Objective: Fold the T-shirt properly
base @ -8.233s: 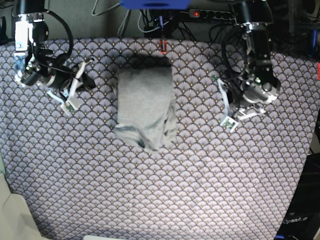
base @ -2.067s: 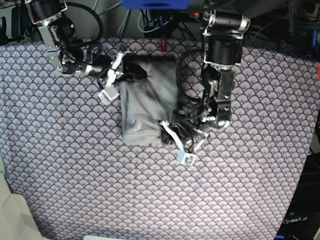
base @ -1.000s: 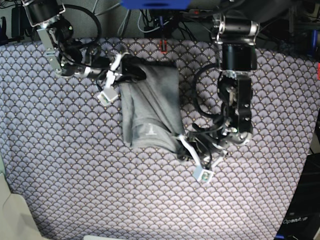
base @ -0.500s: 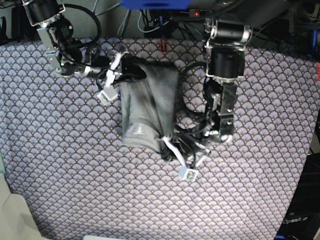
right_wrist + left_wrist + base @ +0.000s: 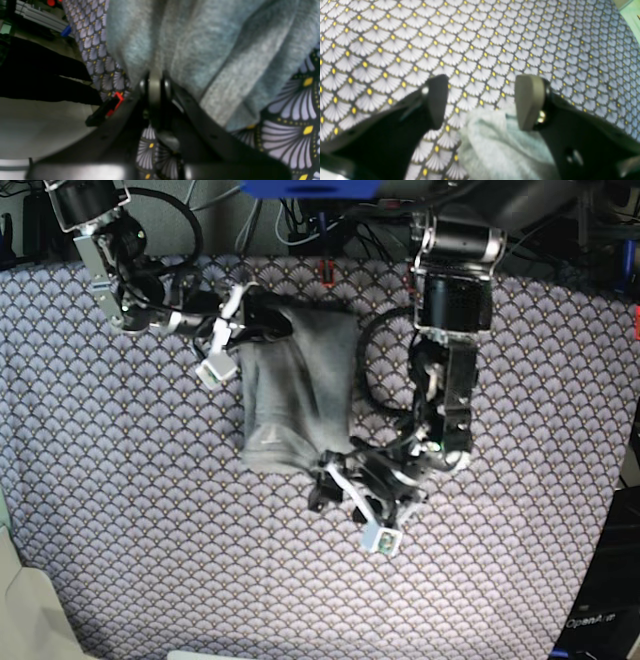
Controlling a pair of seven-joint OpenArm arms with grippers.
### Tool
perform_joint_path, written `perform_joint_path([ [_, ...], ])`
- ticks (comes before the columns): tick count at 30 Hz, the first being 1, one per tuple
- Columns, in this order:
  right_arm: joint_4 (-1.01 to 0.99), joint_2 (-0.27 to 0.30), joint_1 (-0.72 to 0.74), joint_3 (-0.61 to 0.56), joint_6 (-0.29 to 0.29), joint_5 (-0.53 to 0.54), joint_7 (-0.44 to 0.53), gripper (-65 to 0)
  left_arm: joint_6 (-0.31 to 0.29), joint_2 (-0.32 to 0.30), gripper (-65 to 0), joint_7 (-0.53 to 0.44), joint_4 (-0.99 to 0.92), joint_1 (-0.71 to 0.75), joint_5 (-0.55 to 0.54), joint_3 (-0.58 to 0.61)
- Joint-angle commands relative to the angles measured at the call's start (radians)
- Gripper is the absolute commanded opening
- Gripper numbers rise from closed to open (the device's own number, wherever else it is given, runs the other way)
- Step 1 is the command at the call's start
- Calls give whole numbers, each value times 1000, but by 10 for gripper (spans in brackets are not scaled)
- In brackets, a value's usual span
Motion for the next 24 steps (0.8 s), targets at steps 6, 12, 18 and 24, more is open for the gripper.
perform_joint_path([
  [6,82,50,-9,4,-12,-62,-64,-643,-13,-48,-209,85,328,41,-17,-177],
  [12,289,105,-72,73,-12,-61,-86,-643,-16,-131,-212,193,469,154,-17,-458],
  [18,445,159,-141,130,-12,-61,-86,-643,-16,-226,-352,184,517,332,-17,-590],
  [24,451,165,-232,314,-12,-61,-86,-643,-18,-246,-628,184,560,455,-17,-680],
])
